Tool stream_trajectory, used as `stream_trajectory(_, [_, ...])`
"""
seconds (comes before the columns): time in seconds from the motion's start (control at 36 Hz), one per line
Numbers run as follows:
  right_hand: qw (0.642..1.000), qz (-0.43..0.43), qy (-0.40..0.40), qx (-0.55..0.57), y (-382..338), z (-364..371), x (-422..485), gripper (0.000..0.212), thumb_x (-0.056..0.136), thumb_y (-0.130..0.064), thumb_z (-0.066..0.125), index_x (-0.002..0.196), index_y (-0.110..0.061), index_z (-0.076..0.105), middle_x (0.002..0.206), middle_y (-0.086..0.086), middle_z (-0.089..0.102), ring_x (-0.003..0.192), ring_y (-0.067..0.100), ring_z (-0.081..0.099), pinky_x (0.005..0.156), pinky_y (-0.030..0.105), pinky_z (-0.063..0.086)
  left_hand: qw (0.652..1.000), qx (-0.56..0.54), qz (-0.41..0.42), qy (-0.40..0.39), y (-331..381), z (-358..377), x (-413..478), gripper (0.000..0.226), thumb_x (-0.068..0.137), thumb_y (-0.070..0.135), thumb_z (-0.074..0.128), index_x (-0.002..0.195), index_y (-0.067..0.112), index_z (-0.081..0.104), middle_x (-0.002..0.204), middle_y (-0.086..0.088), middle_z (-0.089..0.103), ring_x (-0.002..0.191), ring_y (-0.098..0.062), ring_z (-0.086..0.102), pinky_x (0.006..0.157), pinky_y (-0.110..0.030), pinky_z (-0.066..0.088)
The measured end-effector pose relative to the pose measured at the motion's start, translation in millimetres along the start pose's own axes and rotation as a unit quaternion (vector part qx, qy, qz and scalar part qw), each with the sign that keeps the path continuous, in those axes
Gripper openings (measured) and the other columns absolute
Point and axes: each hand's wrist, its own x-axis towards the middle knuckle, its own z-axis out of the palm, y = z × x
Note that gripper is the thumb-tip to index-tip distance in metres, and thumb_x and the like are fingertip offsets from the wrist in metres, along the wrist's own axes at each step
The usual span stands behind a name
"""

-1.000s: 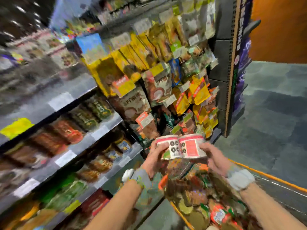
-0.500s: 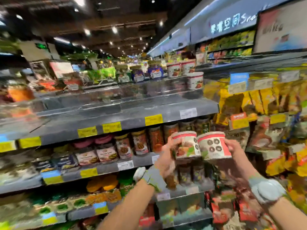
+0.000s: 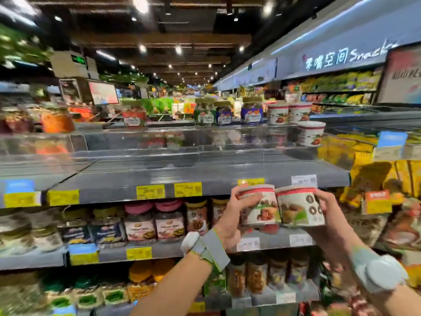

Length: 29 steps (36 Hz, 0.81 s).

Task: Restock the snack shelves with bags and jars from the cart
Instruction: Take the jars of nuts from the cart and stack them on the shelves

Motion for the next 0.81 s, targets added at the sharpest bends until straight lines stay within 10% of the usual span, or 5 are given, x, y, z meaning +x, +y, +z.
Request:
stream_trajectory(0.28, [0.998, -0.002, -0.033, -0.047, -22.9, -12.6, 31.9, 0.040, 0.089, -0.023, 0.064, 0.127, -0.015, 0.062, 0.117, 0.010, 0.072, 0.095, 0.021, 0.072, 0.073, 0.027, 0.060, 0.998, -0.027, 0.055, -0.023, 30.0, 15.9, 31.3, 0.071, 0.073, 0.028, 0.082, 0.135, 0.017, 0.048, 0.112, -0.018, 0.068, 0.095, -0.031, 0.070, 0.083, -0.044, 0.058])
stream_trajectory(0.39, [0.999, 0.024, -0.029, 0.005, -40.6, -12.5, 52.1, 0.042, 0.096, -0.032, 0.042, 0.090, -0.011, 0.077, 0.088, 0.014, 0.076, 0.069, 0.021, 0.074, 0.052, 0.024, 0.057, 0.996, -0.020, 0.079, -0.029, 40.6, 30.0, 50.3, 0.080, 0.068, 0.036, 0.084, 0.139, 0.028, 0.049, 0.124, -0.017, 0.068, 0.103, -0.031, 0.070, 0.090, -0.044, 0.057])
stream_trajectory(0.56, [0.997, -0.036, -0.072, -0.003, -69.9, -36.0, 89.0, 0.030, 0.082, -0.036, 0.059, 0.103, -0.018, 0.073, 0.096, 0.004, 0.076, 0.081, 0.016, 0.074, 0.061, 0.020, 0.056, 0.991, 0.023, 0.132, -0.015, 58.1, 57.6, 87.0, 0.071, 0.075, 0.037, 0.079, 0.140, 0.037, 0.049, 0.130, -0.014, 0.066, 0.120, -0.037, 0.063, 0.104, -0.053, 0.049])
stream_trajectory(0.64, [0.991, -0.090, -0.080, -0.055, -74.0, -45.6, 110.4, 0.076, 0.065, -0.031, 0.085, 0.134, -0.023, 0.054, 0.120, 0.009, 0.071, 0.111, 0.030, 0.068, 0.087, 0.037, 0.055, 0.990, 0.020, 0.137, -0.015, 64.5, 62.5, 100.4, 0.080, 0.067, 0.042, 0.085, 0.139, 0.038, 0.051, 0.130, -0.015, 0.066, 0.122, -0.039, 0.061, 0.106, -0.055, 0.046])
stream_trajectory(0.81, [0.987, -0.088, -0.082, -0.107, -100.7, -64.8, 147.1, 0.086, 0.053, -0.021, 0.083, 0.134, -0.015, 0.055, 0.104, 0.007, 0.075, 0.084, 0.015, 0.073, 0.063, 0.021, 0.056, 0.987, 0.025, 0.161, -0.013, 66.9, 75.8, 130.9, 0.081, 0.068, 0.037, 0.084, 0.141, 0.035, 0.049, 0.129, -0.018, 0.066, 0.119, -0.042, 0.063, 0.105, -0.057, 0.046])
